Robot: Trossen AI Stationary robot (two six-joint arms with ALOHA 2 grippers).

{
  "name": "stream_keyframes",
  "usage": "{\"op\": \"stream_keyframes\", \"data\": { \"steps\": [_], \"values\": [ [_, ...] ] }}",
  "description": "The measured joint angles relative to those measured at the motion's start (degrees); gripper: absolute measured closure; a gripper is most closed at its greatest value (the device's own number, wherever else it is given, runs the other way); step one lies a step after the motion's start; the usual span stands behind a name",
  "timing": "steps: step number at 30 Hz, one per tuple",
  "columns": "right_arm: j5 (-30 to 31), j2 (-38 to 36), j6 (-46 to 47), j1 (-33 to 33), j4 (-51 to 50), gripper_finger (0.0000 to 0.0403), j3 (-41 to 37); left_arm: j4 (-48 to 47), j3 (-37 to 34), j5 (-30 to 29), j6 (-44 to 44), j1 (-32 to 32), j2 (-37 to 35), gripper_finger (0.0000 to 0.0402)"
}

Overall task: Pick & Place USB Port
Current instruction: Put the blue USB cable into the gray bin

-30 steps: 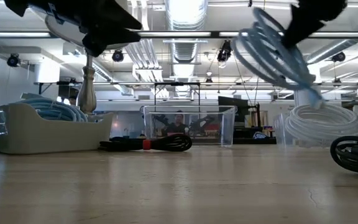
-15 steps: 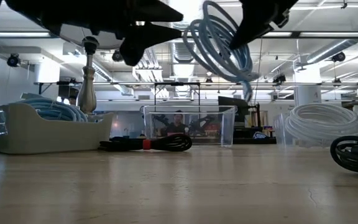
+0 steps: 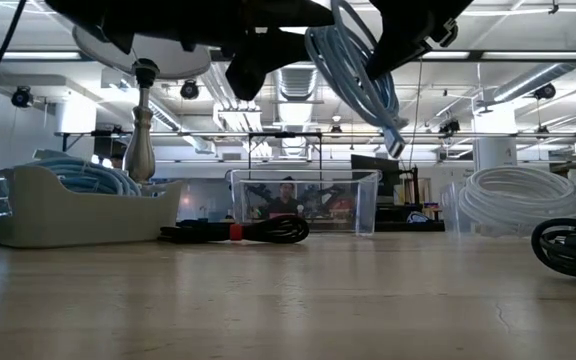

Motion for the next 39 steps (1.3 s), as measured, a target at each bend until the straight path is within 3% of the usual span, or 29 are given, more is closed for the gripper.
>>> {"op": "stream_keyframes", "data": {
  "steps": [9,20,26,32,39],
  "values": [
    [0.17,0.02,0.01,-0.09,1.38,0.0383,-0.01,-0.87,0.23,-0.44,0.22,0.77,-0.07,0.0251],
    [-4.52,0.04,-0.09,-0.14,1.85,0.0341,-0.02,-6.94,0.19,-0.44,-1.56,2.24,-0.59,0.0383],
    [-7.90,0.04,-1.89,-0.08,1.63,0.0309,-0.02,-13.20,0.16,-0.95,-2.74,2.36,-3.53,0.0372],
    [-7.98,0.04,-3.65,-0.05,2.14,0.0275,-0.02,-25.45,0.12,-7.19,-3.40,2.40,-8.96,0.0380],
    [-7.35,0.02,-4.12,-0.07,1.96,0.0244,-0.02,-37.96,0.10,-7.55,-5.57,2.38,-18.13,0.0379]
  ]
}}
